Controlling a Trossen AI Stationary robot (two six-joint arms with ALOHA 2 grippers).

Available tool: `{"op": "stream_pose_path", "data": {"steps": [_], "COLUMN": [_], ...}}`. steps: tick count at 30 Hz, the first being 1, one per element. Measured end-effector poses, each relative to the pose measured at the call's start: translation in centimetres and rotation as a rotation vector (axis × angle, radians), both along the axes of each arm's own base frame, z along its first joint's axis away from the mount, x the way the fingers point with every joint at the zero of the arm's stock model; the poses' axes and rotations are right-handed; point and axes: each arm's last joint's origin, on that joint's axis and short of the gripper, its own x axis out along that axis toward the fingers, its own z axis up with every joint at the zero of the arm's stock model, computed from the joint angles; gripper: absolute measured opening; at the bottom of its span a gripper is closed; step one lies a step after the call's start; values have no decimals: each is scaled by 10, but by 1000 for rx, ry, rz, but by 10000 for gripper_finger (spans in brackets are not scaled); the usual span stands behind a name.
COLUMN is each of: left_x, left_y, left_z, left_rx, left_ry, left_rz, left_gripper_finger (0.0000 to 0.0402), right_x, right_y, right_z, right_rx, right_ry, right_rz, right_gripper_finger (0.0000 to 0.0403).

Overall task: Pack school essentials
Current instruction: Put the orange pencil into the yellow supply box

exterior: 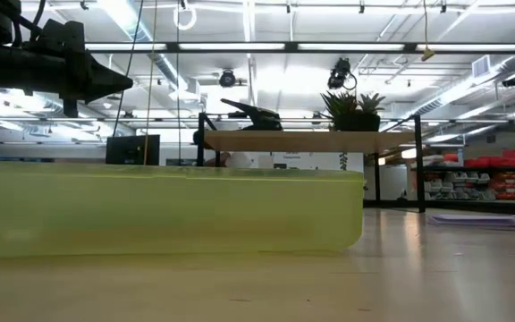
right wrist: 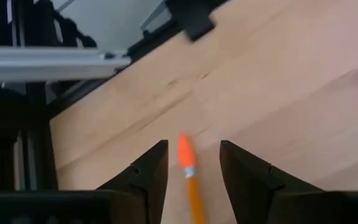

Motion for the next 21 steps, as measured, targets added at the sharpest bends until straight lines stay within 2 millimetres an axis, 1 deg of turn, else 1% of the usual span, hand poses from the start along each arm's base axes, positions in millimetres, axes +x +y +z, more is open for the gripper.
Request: {"op": "stream_pose_path", "data": {"steps": [3,6,12,21], "left_x": [0,0,0,0], "left_y": [0,0,0,0], "left_z": [0,0,0,0], "left_rx": [0,0,0,0], "left_ry": [0,0,0,0], "left_rz": [0,0,0,0], "left_gripper_finger": [28,33,38,28], "right_x": [-9,-15,-17,-26], "right_y": [1,0,-3,-12], "right_z": [-7,-13,-20,-32], "right_rx": [-3,-8,-23,10], "right_ry": [9,-26,-127,-220], "right_rz": [21,52,44,51], "right_gripper_finger": [153,152,152,152]}}
